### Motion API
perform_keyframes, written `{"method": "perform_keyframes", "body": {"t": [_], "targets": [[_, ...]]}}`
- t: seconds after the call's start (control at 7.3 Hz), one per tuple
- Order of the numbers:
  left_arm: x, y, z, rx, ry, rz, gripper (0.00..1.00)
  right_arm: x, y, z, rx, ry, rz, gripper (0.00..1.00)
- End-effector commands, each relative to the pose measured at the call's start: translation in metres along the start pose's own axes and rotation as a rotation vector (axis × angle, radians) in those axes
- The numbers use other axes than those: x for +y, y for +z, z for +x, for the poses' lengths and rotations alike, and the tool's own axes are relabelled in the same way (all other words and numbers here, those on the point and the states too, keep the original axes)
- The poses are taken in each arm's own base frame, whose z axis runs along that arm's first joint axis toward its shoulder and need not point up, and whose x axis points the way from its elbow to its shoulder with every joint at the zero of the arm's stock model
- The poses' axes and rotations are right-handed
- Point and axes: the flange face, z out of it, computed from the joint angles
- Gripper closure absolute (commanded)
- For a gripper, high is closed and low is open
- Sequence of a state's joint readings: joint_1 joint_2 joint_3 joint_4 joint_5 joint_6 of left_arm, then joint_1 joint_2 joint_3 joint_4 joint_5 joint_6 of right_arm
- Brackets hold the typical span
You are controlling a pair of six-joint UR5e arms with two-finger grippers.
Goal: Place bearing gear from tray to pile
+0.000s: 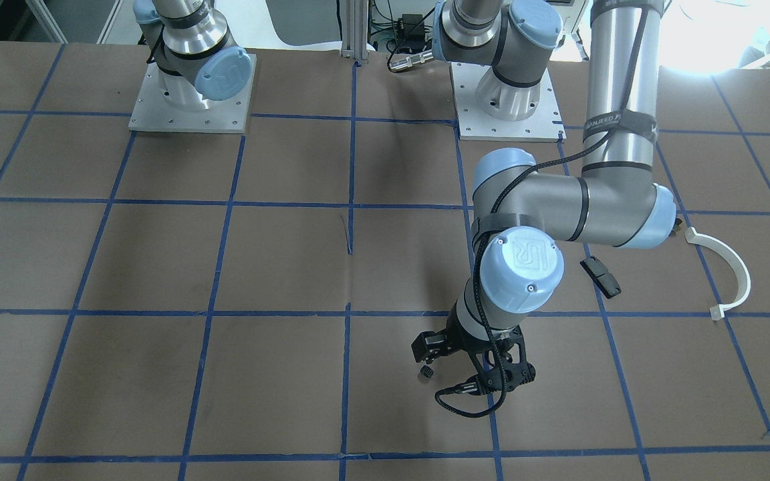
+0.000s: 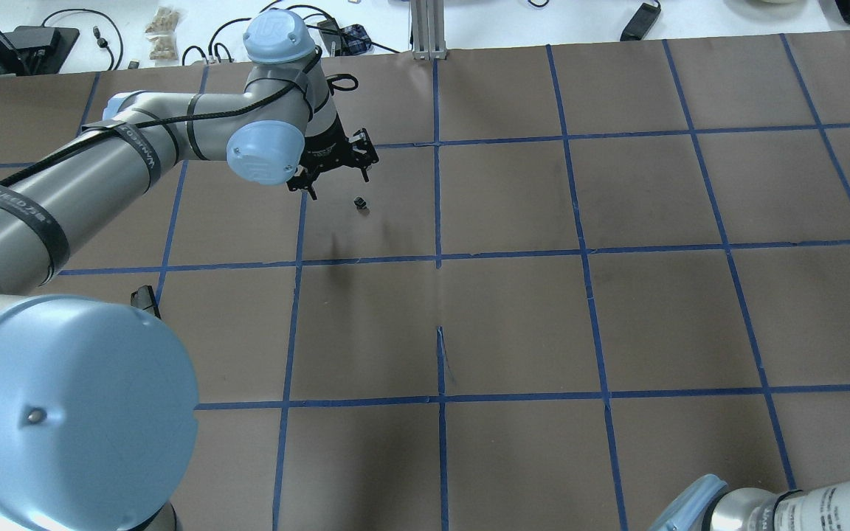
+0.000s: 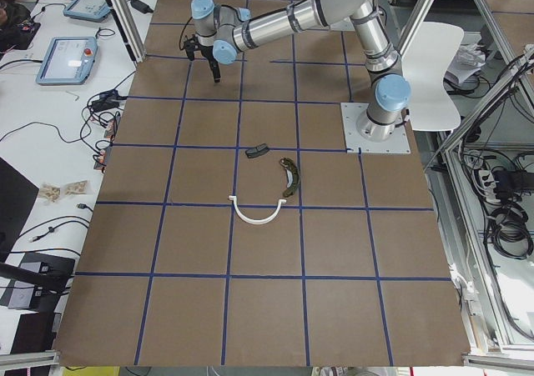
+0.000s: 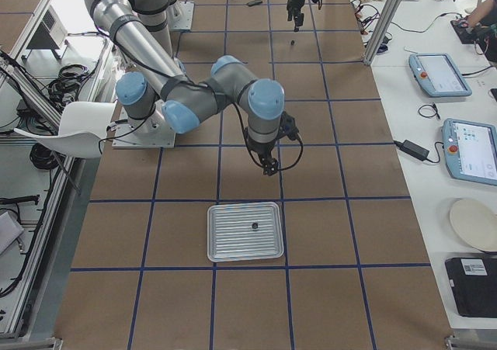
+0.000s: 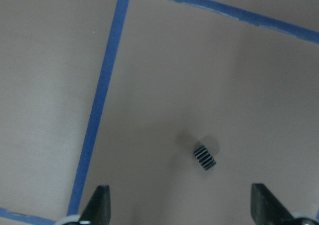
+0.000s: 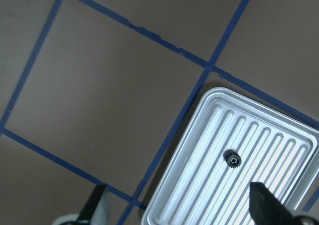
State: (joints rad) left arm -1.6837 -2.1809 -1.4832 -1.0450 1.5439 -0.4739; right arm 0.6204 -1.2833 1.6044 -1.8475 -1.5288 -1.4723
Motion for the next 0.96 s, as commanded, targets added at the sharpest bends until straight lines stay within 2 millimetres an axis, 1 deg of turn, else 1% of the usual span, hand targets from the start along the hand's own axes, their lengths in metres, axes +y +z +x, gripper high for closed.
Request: {"method": "perform_keyframes", "body": {"t": [0.0, 0.14, 0.27, 0.41, 0.55, 0.68, 0.82], "targets": [[-0.004, 0.026, 0.007, 0.014, -0.111, 0.005, 0.0, 0.046, 0.083, 0.061, 0.022, -0.056, 0.012, 0.0], [-0.003, 0.033, 0.009, 0.004, -0.143, 0.002, 0.0, 0.051, 0.103, 0.073, 0.045, -0.054, 0.012, 0.0], [-0.002, 0.041, 0.011, -0.004, -0.142, -0.005, 0.0, 0.051, 0.11, 0.074, 0.043, -0.046, 0.011, 0.0], [-0.001, 0.044, 0.012, -0.007, -0.142, -0.009, 0.03, 0.051, 0.126, 0.069, 0.026, -0.039, 0.015, 0.01], [-0.002, 0.044, 0.012, -0.001, -0.136, -0.009, 0.15, 0.05, 0.133, 0.066, 0.092, -0.049, 0.033, 0.01], [-0.001, 0.043, 0.013, 0.002, -0.132, -0.009, 0.33, 0.05, 0.153, 0.053, 0.076, -0.048, 0.036, 0.03], [-0.001, 0.042, 0.013, 0.004, -0.121, -0.009, 0.5, 0.05, 0.154, 0.053, 0.101, -0.045, 0.036, 0.08]]}}
